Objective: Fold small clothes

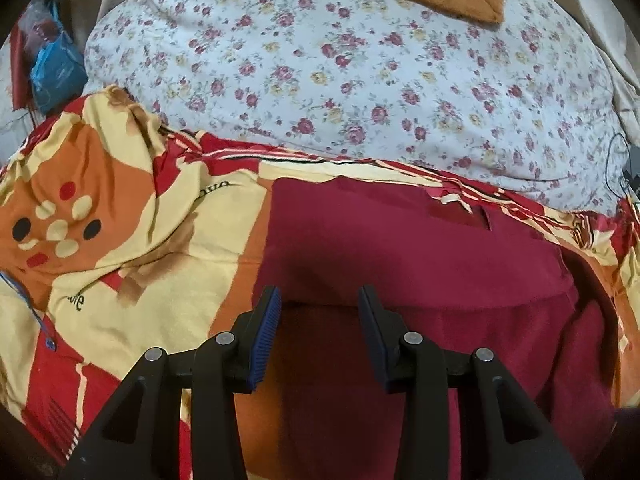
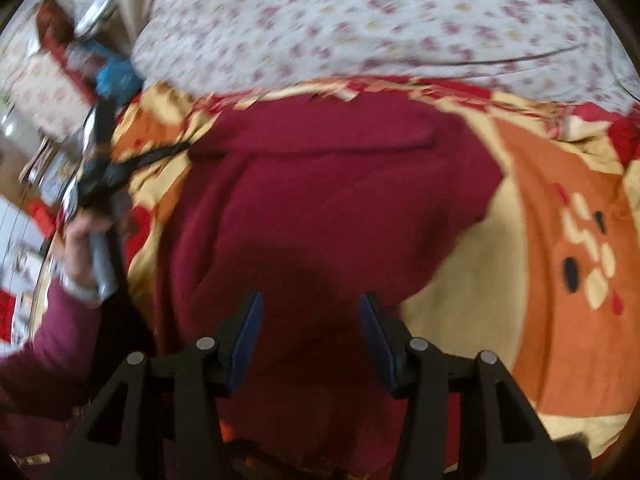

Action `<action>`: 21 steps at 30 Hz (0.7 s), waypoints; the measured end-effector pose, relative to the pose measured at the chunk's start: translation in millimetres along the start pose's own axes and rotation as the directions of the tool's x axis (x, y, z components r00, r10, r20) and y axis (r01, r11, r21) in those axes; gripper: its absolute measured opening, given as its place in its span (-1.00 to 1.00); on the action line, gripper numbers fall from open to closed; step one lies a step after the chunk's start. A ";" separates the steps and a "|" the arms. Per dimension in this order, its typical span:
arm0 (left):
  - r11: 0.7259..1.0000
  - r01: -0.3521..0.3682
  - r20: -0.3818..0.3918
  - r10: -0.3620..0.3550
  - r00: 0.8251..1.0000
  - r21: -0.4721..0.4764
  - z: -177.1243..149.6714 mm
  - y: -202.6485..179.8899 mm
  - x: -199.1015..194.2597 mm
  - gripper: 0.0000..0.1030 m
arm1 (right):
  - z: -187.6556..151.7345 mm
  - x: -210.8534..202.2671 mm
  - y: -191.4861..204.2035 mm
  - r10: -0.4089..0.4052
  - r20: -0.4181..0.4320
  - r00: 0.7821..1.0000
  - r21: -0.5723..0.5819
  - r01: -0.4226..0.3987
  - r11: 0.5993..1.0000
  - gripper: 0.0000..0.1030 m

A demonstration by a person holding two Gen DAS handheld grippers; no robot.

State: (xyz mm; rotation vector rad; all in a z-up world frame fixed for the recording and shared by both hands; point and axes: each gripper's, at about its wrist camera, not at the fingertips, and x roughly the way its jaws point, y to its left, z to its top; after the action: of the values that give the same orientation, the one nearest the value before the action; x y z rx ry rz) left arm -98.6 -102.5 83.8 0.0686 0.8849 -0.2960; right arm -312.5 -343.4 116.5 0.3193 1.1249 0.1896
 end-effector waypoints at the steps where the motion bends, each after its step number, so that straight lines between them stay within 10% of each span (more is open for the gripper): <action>1: 1.000 -0.001 0.005 0.001 1.000 0.007 -0.5 -1.6 -1.7 -0.42 | -3.3 3.6 4.5 0.005 -0.014 1.000 -0.009 -0.005 1.000 0.03; 11: 0.998 -0.017 0.017 0.016 1.000 0.065 -7.6 -17.1 -6.9 -0.42 | -24.5 54.3 -10.3 0.096 -0.019 0.995 0.144 -0.092 0.985 0.02; 15: 0.998 -0.023 0.027 0.021 0.999 0.066 -7.8 -17.6 -8.8 -0.42 | -19.0 47.5 -10.6 0.097 0.058 0.994 0.136 -0.104 0.985 -0.59; 21: 0.999 -0.013 0.021 0.012 1.000 0.051 -4.6 -14.5 -6.4 -0.42 | 18.1 27.4 -5.7 0.090 0.154 0.984 0.092 -0.105 0.990 -0.77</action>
State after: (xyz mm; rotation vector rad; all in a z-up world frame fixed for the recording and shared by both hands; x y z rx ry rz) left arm -109.9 -114.1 86.7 0.1180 0.8559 -0.3072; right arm -284.6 -343.1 98.3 0.4713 0.9724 0.1932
